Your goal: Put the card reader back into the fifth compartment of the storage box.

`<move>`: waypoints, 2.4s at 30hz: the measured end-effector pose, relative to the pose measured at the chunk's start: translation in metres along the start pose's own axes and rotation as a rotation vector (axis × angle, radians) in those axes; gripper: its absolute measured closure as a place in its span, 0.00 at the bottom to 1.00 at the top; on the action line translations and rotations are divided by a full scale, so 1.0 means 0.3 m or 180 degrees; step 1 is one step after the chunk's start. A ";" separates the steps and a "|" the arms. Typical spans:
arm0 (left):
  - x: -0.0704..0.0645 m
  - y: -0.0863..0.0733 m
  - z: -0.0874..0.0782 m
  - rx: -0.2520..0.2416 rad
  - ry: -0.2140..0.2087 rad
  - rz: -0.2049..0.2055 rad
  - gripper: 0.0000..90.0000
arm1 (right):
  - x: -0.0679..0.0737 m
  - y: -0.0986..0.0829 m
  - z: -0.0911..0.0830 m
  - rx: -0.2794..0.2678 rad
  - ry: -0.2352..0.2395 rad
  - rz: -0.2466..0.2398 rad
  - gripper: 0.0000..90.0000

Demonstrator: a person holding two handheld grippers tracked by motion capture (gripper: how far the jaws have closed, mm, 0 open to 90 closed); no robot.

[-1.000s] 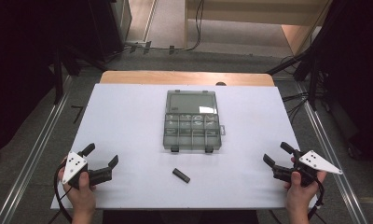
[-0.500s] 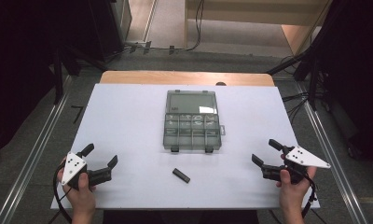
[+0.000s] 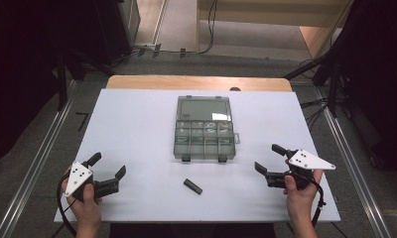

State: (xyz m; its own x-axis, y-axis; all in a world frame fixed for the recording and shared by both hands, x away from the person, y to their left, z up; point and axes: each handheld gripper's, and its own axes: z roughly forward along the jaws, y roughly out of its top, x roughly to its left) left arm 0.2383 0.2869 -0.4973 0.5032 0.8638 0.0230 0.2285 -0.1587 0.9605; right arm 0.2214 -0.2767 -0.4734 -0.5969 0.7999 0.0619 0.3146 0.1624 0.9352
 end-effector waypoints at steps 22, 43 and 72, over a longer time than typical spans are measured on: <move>-0.002 0.001 0.002 -0.0002 -0.0018 0.0016 0.05 | 0.094 0.082 0.109 0.0341 0.0357 -0.0282 0.12; -0.002 0.002 0.000 -0.0004 -0.0029 0.0014 0.05 | 0.192 0.116 0.191 0.0494 0.0645 -0.0465 0.12; 0.000 0.002 0.001 0.0008 -0.0108 -0.0001 0.05 | 0.303 0.122 0.294 0.0668 0.0879 -0.0567 0.12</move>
State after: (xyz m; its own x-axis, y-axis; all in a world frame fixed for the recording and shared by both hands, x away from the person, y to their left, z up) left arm 0.2386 0.2867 -0.4966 0.5312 0.8472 0.0133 0.2307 -0.1597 0.9598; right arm 0.2439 -0.1472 -0.4642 -0.8230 0.5676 0.0232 0.3152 0.4222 0.8500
